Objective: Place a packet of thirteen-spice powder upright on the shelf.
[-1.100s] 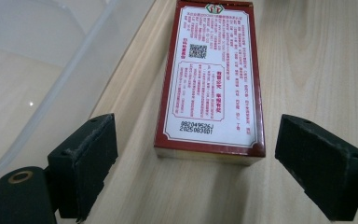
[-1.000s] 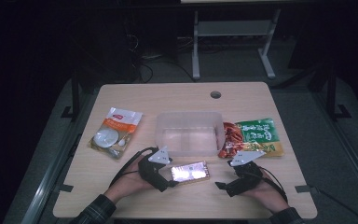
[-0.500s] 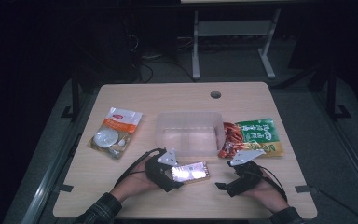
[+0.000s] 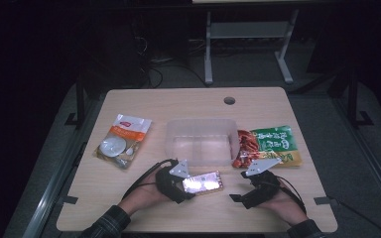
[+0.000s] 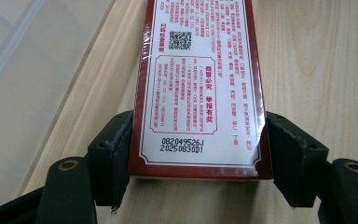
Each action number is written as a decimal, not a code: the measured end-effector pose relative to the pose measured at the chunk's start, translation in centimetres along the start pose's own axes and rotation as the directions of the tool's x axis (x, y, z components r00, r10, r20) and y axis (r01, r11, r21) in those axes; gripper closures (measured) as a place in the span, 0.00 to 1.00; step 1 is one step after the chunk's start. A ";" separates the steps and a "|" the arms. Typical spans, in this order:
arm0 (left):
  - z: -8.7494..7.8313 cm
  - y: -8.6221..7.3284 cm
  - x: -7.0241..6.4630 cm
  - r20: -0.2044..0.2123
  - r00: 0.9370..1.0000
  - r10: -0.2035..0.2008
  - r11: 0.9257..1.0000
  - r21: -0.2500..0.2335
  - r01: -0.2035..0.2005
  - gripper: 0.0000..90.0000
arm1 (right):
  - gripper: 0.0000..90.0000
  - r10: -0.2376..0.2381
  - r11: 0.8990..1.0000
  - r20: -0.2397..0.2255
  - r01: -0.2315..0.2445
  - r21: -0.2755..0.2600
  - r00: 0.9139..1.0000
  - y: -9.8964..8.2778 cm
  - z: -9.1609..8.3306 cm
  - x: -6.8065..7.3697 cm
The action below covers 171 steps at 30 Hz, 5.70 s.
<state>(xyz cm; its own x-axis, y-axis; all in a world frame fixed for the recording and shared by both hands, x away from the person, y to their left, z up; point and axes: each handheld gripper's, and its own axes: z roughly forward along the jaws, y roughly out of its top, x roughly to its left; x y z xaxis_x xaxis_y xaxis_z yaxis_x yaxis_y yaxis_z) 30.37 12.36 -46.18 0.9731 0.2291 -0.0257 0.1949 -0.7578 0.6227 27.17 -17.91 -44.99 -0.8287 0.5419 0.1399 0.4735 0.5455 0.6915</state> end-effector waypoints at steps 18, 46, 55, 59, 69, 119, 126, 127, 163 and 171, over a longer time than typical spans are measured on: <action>-2.4 -0.6 0.2 0.027 0.999 -0.027 0.994 -0.105 0.030 0.35 | 0.15 -0.012 0.999 -0.033 0.011 -0.042 0.999 0.1 -0.6 0.0; -8.2 -2.8 -1.6 0.052 0.998 -0.028 0.963 -0.268 0.041 0.35 | 0.16 -0.264 0.955 -0.291 0.206 -0.213 0.920 7.0 1.4 0.8; -7.9 -2.4 -1.9 0.065 0.998 0.002 0.960 -0.279 0.016 0.35 | 0.20 -0.297 0.946 -0.342 0.226 -0.233 0.892 7.8 2.2 1.2; -7.8 -2.2 -2.1 0.066 0.998 0.012 0.959 -0.283 0.008 0.35 | 0.25 -0.312 0.942 -0.352 0.240 -0.234 0.882 7.7 2.3 1.2; -7.5 -2.2 -1.9 0.089 0.996 0.013 0.958 -0.288 0.013 0.35 | 0.28 -0.326 0.936 -0.357 0.247 -0.250 0.876 7.7 1.9 1.3; -4.0 -1.0 -2.2 0.137 0.989 0.051 0.978 -0.210 -0.021 0.33 | 0.34 -0.425 0.874 -0.331 0.287 -0.392 0.843 11.8 2.1 4.9; -3.8 -1.5 -2.2 0.094 0.995 0.032 0.982 -0.187 -0.013 0.18 | 0.35 -0.423 0.878 -0.323 0.295 -0.376 0.847 11.7 2.2 4.8; -3.9 -1.8 -2.1 0.090 0.996 0.012 0.986 -0.166 0.003 0.16 | 0.35 -0.421 0.880 -0.321 0.295 -0.373 0.848 11.7 2.1 4.7; -5.2 -5.2 -1.4 -0.012 0.994 -0.105 0.990 -0.100 0.103 0.15 | 0.35 -0.439 0.872 -0.267 0.336 -0.355 0.858 14.4 -0.6 2.3; -5.4 -5.2 -1.3 -0.011 0.996 -0.094 0.989 -0.113 0.092 0.15 | 0.35 -0.448 0.861 -0.224 0.350 -0.369 0.865 16.6 -2.1 0.3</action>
<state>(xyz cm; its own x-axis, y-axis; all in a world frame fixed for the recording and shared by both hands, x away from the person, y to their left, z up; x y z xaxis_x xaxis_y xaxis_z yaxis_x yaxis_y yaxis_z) 27.40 19.27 -45.18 0.9492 0.3055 -0.0756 0.2682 -0.6596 0.7021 34.14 -10.00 -31.94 -0.9963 0.0811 -0.0297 0.0074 0.4235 0.9059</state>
